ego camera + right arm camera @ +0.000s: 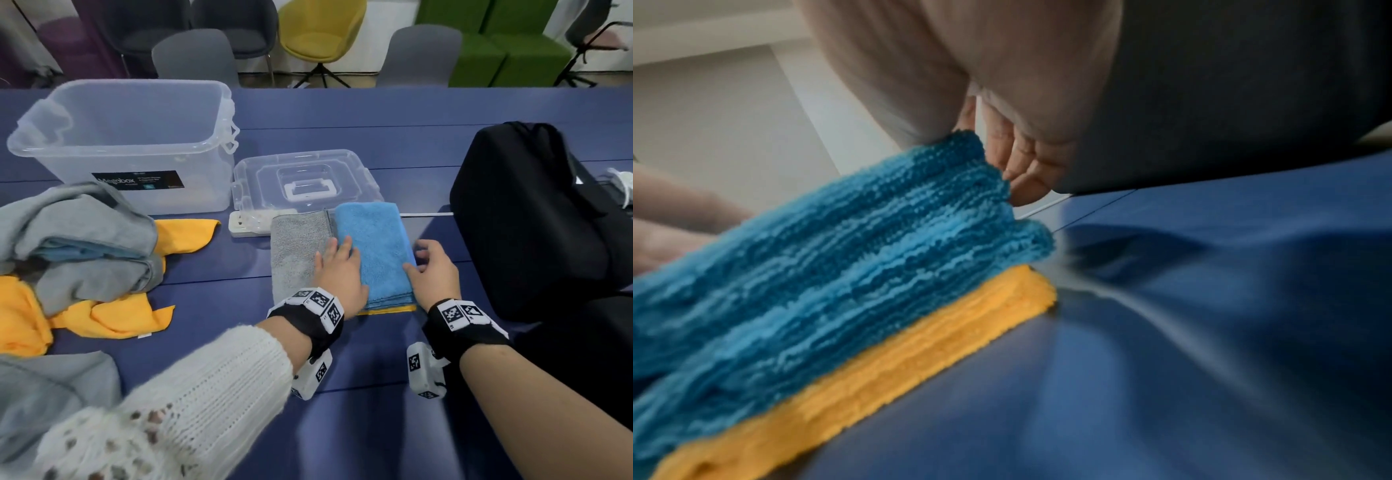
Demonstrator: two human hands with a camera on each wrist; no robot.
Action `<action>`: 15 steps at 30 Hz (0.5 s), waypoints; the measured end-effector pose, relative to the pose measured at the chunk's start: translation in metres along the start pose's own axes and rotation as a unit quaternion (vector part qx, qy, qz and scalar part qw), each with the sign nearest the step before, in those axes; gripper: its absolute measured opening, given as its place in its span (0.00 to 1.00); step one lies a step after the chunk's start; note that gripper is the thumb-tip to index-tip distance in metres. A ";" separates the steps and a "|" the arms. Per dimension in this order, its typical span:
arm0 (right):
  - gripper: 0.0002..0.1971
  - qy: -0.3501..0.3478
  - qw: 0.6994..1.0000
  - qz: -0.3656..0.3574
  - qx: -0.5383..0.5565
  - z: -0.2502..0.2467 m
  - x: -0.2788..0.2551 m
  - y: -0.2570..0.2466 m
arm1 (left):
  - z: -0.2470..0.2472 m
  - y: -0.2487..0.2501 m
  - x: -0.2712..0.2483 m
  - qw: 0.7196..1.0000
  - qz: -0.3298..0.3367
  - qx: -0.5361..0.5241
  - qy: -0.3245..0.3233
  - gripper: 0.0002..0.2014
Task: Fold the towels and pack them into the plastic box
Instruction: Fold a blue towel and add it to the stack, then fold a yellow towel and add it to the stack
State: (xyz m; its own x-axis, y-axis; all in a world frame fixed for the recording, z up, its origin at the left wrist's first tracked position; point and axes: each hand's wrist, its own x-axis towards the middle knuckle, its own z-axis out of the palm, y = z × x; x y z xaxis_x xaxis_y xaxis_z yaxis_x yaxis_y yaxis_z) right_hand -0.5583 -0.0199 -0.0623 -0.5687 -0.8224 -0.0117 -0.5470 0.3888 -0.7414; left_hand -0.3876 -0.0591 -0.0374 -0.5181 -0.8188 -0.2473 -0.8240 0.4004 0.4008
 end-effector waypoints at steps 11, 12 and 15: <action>0.16 -0.049 0.989 -0.004 -0.137 -0.002 -0.035 0.001 | 0.019 -0.010 -0.036 0.997 0.064 0.034 0.022 0.28; 0.17 -0.032 0.986 -0.002 -0.163 -0.002 -0.040 -0.003 | 0.018 -0.012 -0.040 0.997 0.068 0.021 0.025 0.28; 0.16 0.055 0.981 -0.063 -0.177 0.002 -0.057 -0.023 | 0.013 -0.027 -0.058 0.994 0.079 -0.044 0.056 0.24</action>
State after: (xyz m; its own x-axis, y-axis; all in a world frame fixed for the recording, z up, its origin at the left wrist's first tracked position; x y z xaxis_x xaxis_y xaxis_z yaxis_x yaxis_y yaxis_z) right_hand -0.5123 0.0172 -0.0461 -0.5350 -0.8310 0.1522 -0.7850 0.4223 -0.4533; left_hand -0.3383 -0.0176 -0.0452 -0.6064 -0.7914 -0.0772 -0.7088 0.4940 0.5036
